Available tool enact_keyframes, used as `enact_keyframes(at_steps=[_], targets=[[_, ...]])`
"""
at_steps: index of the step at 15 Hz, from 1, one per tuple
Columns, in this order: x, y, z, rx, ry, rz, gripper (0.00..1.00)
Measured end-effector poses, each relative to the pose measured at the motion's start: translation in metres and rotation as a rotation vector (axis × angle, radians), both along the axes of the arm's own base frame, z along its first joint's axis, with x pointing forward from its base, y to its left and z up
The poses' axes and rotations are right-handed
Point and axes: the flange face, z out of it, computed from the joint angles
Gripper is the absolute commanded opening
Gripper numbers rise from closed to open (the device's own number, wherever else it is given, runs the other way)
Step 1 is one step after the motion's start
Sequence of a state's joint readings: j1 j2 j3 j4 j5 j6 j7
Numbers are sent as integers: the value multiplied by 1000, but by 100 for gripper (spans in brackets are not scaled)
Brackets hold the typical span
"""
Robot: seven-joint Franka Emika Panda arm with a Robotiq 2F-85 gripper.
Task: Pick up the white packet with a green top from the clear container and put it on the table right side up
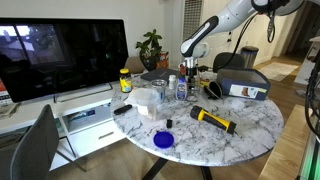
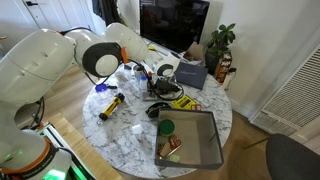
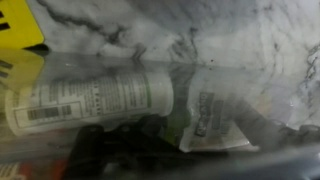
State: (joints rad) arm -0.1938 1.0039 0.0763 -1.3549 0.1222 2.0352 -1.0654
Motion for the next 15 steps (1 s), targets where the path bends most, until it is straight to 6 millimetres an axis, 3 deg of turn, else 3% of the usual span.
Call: enact_keyframes(at_steps=[6, 7, 9, 15], targets=[[7, -5, 6, -4, -16, -4, 5], [7, -5, 8, -3, -15, -4, 1], [8, -5, 13, -1, -15, -3, 5], [17, -12, 48, -11, -58, -9, 5]])
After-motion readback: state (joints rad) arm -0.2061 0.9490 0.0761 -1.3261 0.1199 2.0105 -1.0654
